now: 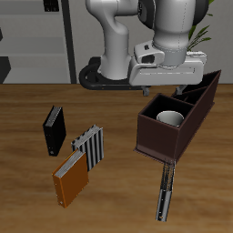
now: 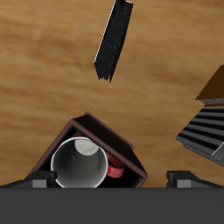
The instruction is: Place the red mug into the left desk caddy's right compartment and place the left striped book into the left desk caddy's back compartment
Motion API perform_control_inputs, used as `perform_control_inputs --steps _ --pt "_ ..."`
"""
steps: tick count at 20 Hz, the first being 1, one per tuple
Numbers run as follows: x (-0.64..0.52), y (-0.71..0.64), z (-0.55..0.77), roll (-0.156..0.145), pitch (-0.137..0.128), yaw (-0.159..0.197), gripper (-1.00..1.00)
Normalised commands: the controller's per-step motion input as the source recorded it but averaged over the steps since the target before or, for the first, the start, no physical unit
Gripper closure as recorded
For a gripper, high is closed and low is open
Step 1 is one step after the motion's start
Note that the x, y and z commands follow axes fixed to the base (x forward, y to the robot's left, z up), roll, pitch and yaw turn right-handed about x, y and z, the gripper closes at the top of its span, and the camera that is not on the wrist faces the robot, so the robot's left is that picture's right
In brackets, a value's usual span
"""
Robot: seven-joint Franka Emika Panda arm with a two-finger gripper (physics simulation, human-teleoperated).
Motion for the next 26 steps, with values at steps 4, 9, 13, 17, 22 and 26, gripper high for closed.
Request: perform_control_inputs --steps 4,9,13,17,22,26 --pt "0.42 -0.03 0.04 0.041 -0.007 0.033 -1.0" --pt "0.52 -0.19 -0.05 -0.017 0.01 0.002 -1.0" --pt "0.22 -0.07 0.05 0.003 -0.02 0.009 -1.0" --pt "0.37 0.0 0.07 -0.022 -0.006 0.026 -1.0" --pt "0.22 0.24 -0.01 0.016 -0.018 0.02 -1.0" --pt "0.25 0.22 0.02 0.062 -0.062 0.036 -1.0"
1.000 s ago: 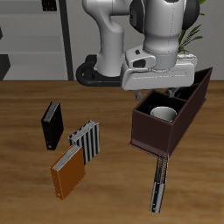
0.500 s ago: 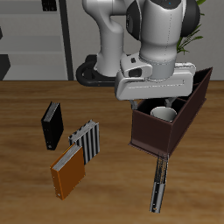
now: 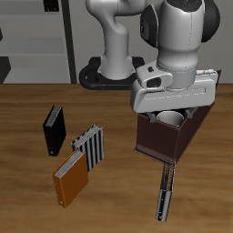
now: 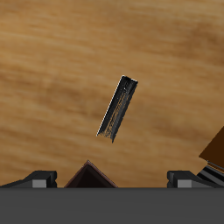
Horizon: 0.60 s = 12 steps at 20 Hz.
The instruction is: Place the red mug into the left desk caddy's right compartment and place the left striped book into the left desk caddy's back compartment
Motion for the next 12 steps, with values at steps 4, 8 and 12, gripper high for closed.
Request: perform_control_inputs --steps 4,8,12 --pt "0.27 -0.09 -0.07 0.006 -0.039 0.016 -1.0" --pt "0.24 -0.16 -0.02 0.013 -0.019 -0.017 -1.0" --pt "0.32 -0.23 -0.11 -0.042 -0.005 -0.049 -1.0"
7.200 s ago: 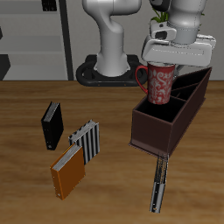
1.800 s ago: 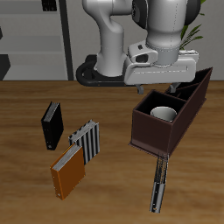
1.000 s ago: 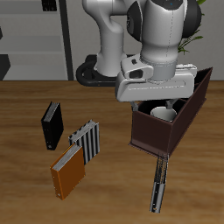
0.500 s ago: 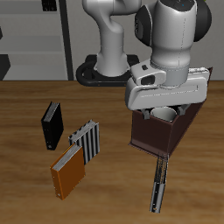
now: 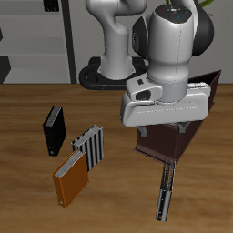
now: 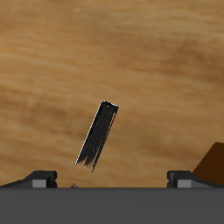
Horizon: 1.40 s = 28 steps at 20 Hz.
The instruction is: Place the red mug into the left desk caddy's right compartment and place the left striped book into the left desk caddy's back compartment
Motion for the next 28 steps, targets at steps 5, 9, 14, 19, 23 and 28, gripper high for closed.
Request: perform_control_inputs --steps 5,9,14,19,23,28 --pt "0.12 -0.04 -0.12 -0.006 -0.014 -0.058 -1.0" --pt "0.11 0.18 -0.17 0.037 -0.036 -0.044 -1.0" --pt "0.12 0.17 -0.29 0.015 0.005 -0.001 -1.0" --pt "0.09 0.03 -0.18 0.003 0.002 0.007 -1.0" --pt "0.14 -0.22 -0.67 -0.021 0.026 -0.044 -1.0" --pt "-0.01 -0.06 -0.26 -0.02 -0.011 -0.025 -1.0"
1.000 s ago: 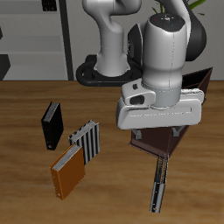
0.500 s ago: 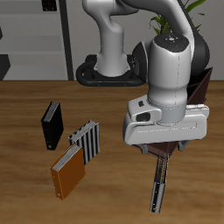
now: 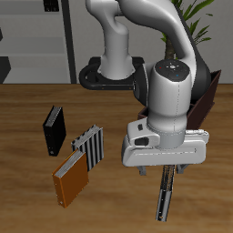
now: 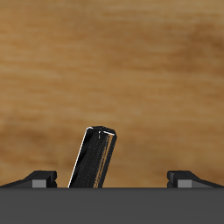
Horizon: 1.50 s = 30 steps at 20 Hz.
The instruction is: Place the red mug into the left desk caddy's right compartment and place the left striped book into the left desk caddy's back compartment
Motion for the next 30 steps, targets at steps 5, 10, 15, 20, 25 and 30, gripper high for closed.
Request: perform_control_inputs --steps 5,10,15,20,25,30 --pt "-0.03 0.11 -0.21 -0.007 -0.044 -0.028 -1.0" --pt "-0.01 0.09 -0.11 0.0 -0.019 -0.032 -1.0" --pt "0.04 0.03 -0.15 -0.007 -0.001 0.001 -1.0" --pt "0.04 0.09 -0.2 0.013 0.012 -0.017 -1.0" --pt "0.03 0.0 -0.23 -0.001 0.018 0.003 -1.0" --pt "-0.04 -0.04 -0.15 0.014 0.014 -0.031 1.0"
